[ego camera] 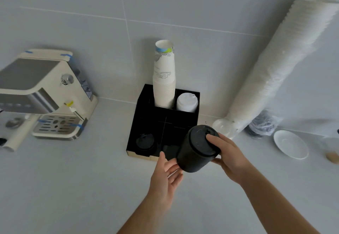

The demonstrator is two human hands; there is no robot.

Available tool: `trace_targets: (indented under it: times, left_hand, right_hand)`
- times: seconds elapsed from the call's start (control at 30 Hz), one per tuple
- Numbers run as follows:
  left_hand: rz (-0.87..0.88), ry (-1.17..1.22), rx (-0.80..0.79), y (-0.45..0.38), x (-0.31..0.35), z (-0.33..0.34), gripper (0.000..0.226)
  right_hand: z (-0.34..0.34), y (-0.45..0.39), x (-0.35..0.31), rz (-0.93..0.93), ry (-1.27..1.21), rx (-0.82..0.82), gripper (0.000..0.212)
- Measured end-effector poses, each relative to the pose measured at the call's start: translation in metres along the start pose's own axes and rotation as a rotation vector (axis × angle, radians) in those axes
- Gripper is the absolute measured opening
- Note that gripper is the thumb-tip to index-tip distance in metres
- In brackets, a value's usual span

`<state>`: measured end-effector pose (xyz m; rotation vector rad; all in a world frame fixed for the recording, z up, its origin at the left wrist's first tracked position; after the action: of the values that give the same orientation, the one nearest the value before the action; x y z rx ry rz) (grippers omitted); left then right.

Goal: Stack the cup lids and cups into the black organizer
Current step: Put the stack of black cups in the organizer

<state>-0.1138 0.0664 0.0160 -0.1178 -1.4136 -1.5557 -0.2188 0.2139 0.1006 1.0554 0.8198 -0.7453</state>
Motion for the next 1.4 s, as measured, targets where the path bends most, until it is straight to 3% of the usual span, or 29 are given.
trace_targets:
  times: [0.6,0.77,1.4]
  left_hand:
    - [0.040,0.170,0.079,-0.025,0.068,-0.097,0.063]
    - [0.024,0.157,0.069,-0.035,0.077,-0.104,0.067]
    - [-0.085,0.025,0.115,-0.078,0.084,-0.106,0.066]
  right_hand:
    - [0.143,-0.070,0.018,0.043,0.133,-0.092,0.027]
    - [0.152,-0.090,0.021,0.045,0.135,-0.016,0.027]
    - [0.162,-0.145,0.044,0.132,0.229,-0.003,0.025]
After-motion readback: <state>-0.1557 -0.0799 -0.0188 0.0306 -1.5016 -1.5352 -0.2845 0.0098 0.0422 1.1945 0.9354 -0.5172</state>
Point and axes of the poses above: each hand's wrist, its own y-axis away from the middle knuckle, its own z-axis out of the palm, x = y × z, the point moved 7 cm from there along -y, towards the middle knuckle, and after that the axes turned 14 degrees about -y, right-handed, at the moved point
